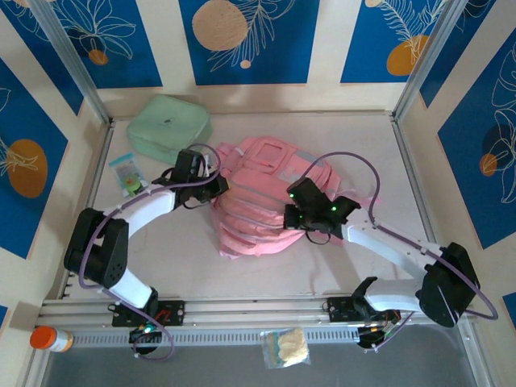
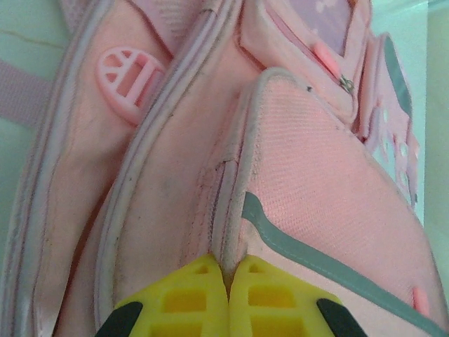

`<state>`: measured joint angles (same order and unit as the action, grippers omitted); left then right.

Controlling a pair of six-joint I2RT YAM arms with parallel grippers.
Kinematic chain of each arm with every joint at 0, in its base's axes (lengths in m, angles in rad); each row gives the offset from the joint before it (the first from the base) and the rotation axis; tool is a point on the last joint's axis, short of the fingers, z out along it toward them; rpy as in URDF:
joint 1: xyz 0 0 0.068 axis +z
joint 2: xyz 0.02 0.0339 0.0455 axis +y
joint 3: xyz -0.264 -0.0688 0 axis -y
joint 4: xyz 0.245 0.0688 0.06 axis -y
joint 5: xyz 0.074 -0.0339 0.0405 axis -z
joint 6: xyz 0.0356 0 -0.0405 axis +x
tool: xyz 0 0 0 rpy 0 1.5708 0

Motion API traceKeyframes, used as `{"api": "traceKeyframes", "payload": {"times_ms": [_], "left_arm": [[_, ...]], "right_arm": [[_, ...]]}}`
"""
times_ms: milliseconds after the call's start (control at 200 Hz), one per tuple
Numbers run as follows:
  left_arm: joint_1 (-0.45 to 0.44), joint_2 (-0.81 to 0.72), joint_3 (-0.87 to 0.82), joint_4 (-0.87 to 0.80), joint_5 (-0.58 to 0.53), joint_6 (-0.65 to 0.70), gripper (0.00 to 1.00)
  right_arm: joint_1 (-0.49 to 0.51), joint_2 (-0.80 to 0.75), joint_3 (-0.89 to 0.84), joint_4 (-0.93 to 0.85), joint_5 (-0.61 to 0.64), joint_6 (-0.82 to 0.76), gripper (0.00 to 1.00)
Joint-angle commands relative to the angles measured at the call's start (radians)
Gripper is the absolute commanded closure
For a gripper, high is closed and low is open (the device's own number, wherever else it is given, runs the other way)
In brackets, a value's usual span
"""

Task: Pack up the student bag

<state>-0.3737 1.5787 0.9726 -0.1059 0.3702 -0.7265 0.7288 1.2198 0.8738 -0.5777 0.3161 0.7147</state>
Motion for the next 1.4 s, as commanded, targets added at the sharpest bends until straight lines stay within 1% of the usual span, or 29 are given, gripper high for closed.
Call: {"api": "traceKeyframes", "payload": {"times_ms": [0,110,140,175,245,310,365,495,555,630,660,675,725,730,780,805,830,855,895,955,990,1056,1106,1151,1201,1221,1276,1321,1396], "left_arm": [[0.090,0.050,0.096,0.001,-0.058,0.152,1.00],[0.093,0.101,0.155,-0.016,-0.040,0.258,1.00],[0.097,0.113,0.168,-0.020,-0.029,0.279,1.00],[0.102,0.125,0.174,-0.018,-0.013,0.304,1.00],[0.110,0.135,0.179,-0.027,-0.029,0.338,1.00],[0.118,0.136,0.180,-0.035,-0.055,0.374,1.00],[0.123,0.144,0.194,-0.056,-0.051,0.413,1.00],[0.125,0.174,0.222,-0.069,-0.055,0.492,1.00],[0.126,0.185,0.234,-0.076,-0.058,0.507,1.00],[0.124,0.187,0.246,-0.083,-0.028,0.502,1.00],[0.125,0.181,0.246,-0.087,-0.019,0.494,1.00],[0.125,0.176,0.244,-0.089,-0.014,0.493,1.00],[0.125,0.153,0.241,-0.116,-0.004,0.476,1.00],[0.124,0.148,0.240,-0.120,-0.004,0.474,0.99],[0.125,0.103,0.220,-0.140,0.005,0.454,0.75],[0.125,0.074,0.201,-0.144,0.016,0.443,0.66],[0.126,0.044,0.180,-0.153,0.019,0.435,0.57],[0.127,0.003,0.158,-0.161,0.016,0.426,0.50],[0.129,-0.056,0.118,-0.169,0.008,0.414,0.40],[0.133,-0.160,0.053,-0.171,-0.004,0.401,0.24],[0.135,-0.228,0.011,-0.173,-0.040,0.385,0.15],[0.141,-0.351,-0.066,-0.186,-0.151,0.372,0.01],[0.146,-0.441,-0.119,-0.205,-0.263,0.378,0.00],[0.154,-0.513,-0.167,-0.213,-0.391,0.382,0.01],[0.164,-0.576,-0.221,-0.204,-0.524,0.396,0.01],[0.167,-0.598,-0.246,-0.196,-0.586,0.404,0.01],[0.176,-0.635,-0.318,-0.148,-0.707,0.442,0.01],[0.181,-0.642,-0.393,-0.051,-0.768,0.495,0.00],[0.198,-0.597,-0.510,0.176,-0.786,0.587,0.01]], "right_arm": [[0.012,0.005,-0.007,-0.111,0.021,-0.063,1.00],[0.179,0.083,0.034,-0.071,0.077,-0.086,1.00],[0.205,0.107,0.055,-0.079,0.097,-0.086,1.00],[0.211,0.140,0.077,-0.098,0.112,-0.087,1.00],[0.175,0.166,0.084,-0.111,0.119,-0.095,1.00],[0.108,0.150,0.053,-0.082,0.051,-0.109,1.00],[0.047,0.138,0.027,-0.055,-0.010,-0.134,1.00],[-0.060,0.147,0.005,-0.029,-0.063,-0.182,1.00],[-0.083,0.157,0.012,-0.019,-0.070,-0.199,1.00],[-0.072,0.154,0.025,-0.010,-0.092,-0.210,1.00],[-0.065,0.145,0.032,-0.006,-0.102,-0.210,0.92],[-0.061,0.139,0.035,-0.005,-0.107,-0.211,0.85],[-0.051,0.109,0.047,-0.010,-0.109,-0.213,0.69],[-0.051,0.105,0.048,-0.012,-0.108,-0.212,0.68],[-0.053,0.062,0.065,-0.034,-0.091,-0.206,0.49],[-0.059,0.034,0.074,-0.051,-0.078,-0.204,0.40],[-0.066,0.015,0.080,-0.059,-0.069,-0.204,0.35],[-0.077,-0.009,0.088,-0.066,-0.057,-0.203,0.30],[-0.108,-0.046,0.092,-0.070,-0.019,-0.205,0.25],[-0.162,-0.096,0.083,-0.069,0.091,-0.190,0.20],[-0.202,-0.122,0.065,-0.057,0.144,-0.182,0.18],[-0.297,-0.164,0.003,-0.009,0.234,-0.156,0.17],[-0.380,-0.186,-0.060,0.049,0.293,-0.141,0.16],[-0.467,-0.191,-0.115,0.125,0.298,-0.142,0.14],[-0.538,-0.188,-0.172,0.223,0.302,-0.160,0.00],[-0.559,-0.185,-0.197,0.270,0.311,-0.178,0.01],[-0.594,-0.173,-0.255,0.388,0.337,-0.235,0.01],[-0.606,-0.161,-0.302,0.498,0.358,-0.286,0.01],[-0.635,-0.127,-0.395,0.720,0.317,-0.376,0.01]]}}
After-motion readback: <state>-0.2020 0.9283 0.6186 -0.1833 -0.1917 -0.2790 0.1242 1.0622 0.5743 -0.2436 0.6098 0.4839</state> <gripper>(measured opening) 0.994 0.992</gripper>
